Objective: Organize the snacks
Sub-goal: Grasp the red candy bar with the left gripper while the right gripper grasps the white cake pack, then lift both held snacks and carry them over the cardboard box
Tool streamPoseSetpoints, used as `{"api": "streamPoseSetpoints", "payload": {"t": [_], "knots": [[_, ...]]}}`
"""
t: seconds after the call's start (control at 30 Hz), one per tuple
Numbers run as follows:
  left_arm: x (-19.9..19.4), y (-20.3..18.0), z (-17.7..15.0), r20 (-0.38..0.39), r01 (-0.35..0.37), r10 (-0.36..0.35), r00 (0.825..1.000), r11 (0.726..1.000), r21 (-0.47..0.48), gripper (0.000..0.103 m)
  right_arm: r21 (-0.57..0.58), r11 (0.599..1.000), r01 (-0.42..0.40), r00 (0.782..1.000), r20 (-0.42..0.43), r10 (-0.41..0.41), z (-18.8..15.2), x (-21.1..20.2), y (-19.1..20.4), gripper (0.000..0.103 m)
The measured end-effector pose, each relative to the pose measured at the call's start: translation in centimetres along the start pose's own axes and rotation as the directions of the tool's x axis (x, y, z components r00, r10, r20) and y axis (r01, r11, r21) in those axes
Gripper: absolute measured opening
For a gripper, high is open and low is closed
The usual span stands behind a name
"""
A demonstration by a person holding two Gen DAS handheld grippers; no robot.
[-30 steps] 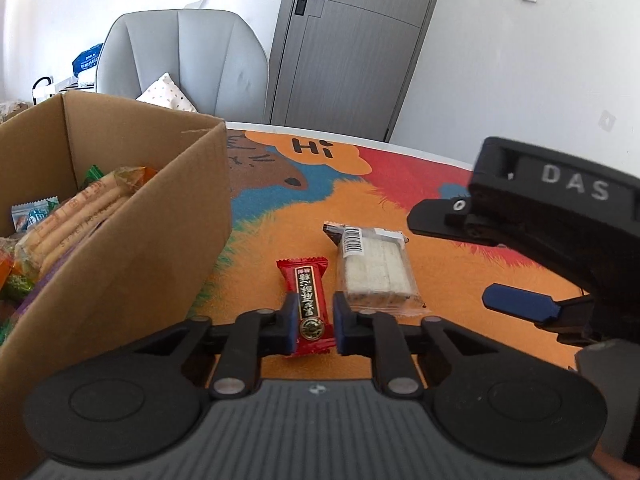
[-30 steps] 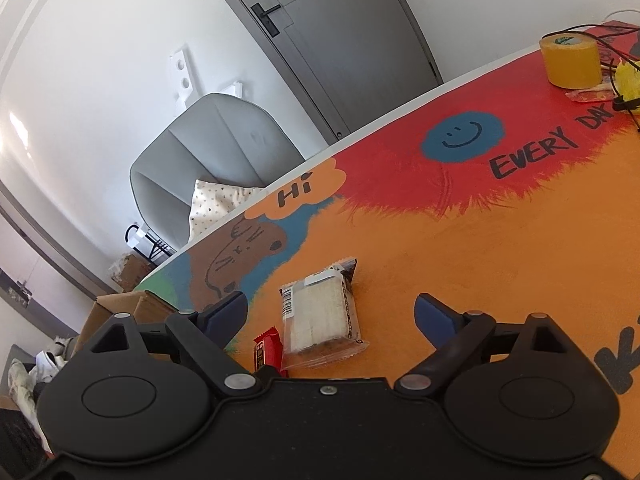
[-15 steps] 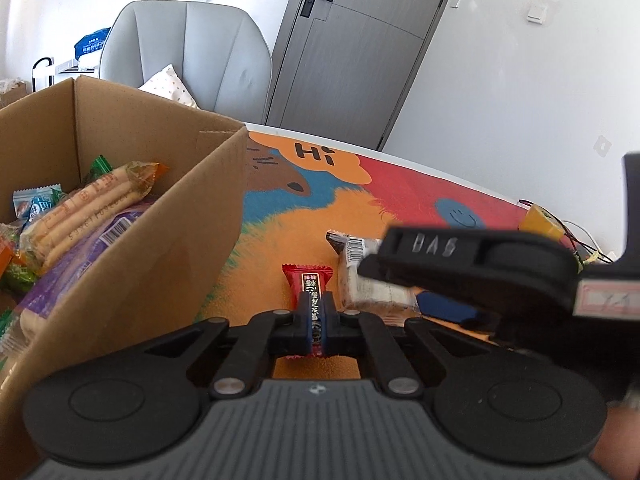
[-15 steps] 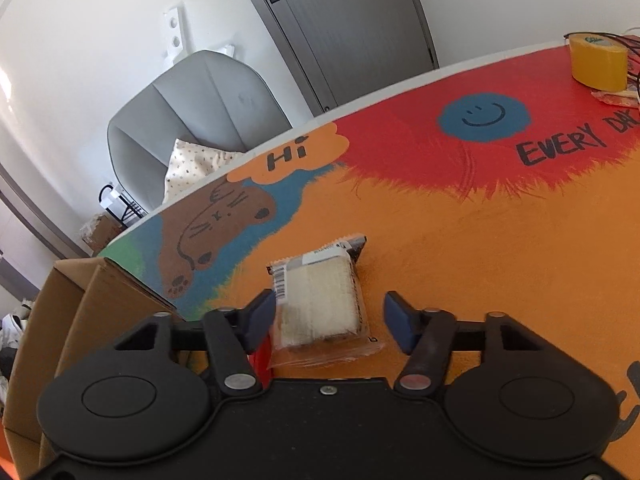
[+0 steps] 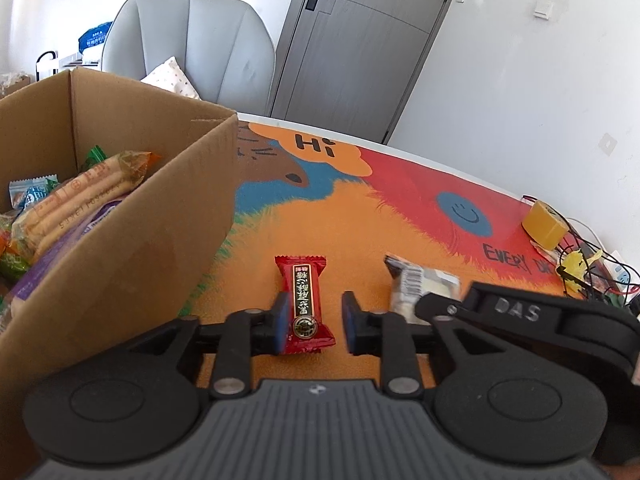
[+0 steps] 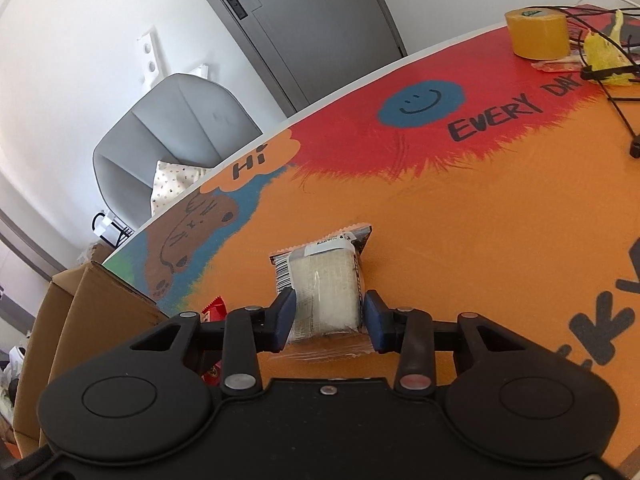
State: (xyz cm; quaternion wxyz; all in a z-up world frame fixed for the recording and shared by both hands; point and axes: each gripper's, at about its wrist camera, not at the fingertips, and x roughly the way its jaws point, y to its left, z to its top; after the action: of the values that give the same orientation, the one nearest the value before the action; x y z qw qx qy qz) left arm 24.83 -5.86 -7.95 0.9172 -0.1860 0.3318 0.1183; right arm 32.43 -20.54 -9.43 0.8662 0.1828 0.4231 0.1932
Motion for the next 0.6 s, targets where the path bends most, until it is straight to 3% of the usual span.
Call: {"api": "streamPoseSetpoints", "payload": {"t": [0.07,0.17,0.3,0.37,0.4,0.6], "knots": [[0.0,-0.2,-0.2,0.004,-0.015,0.015,1.0,1.0,0.007,0.043,0.009,1.0,0.003,1.0,-0.001,-0.003,-0.3,-0.6,-0.5,0.039],[0.4,-0.5,-0.6,-0.004,-0.023,0.023,1.0,1.0,0.019,0.044,0.029,1.0,0.005,1.0,-0.005,-0.005,-0.6,-1.4,-1.3,0.04],[1.0,-1.0,-1.2,0.001,-0.051,0.051,0.999,0.997,0.053,0.043,0.035,0.999,-0.004,1.0,0.016,0.003,-0.6,-1.9,-1.6,0.048],[1.0,-1.2,-1.3,0.002,-0.05,0.05,0.999,0.997,0.058,0.038,0.027,1.0,-0.001,1.0,0.024,0.0,-0.5,-1.9,-1.6,0.059],[1.0,-1.2,-1.3,0.004,-0.048,0.048,0.999,0.997,0.055,0.031,0.025,1.0,0.0,1.0,0.031,0.0,-0.5,-1.9,-1.5,0.061],[0.6,-0.8,-1.0,-0.001,-0.036,0.036,0.999,0.999,0.032,0.027,-0.009,1.0,0.017,0.999,0.039,-0.017,-0.2,-1.1,-0.6,0.066]]}}
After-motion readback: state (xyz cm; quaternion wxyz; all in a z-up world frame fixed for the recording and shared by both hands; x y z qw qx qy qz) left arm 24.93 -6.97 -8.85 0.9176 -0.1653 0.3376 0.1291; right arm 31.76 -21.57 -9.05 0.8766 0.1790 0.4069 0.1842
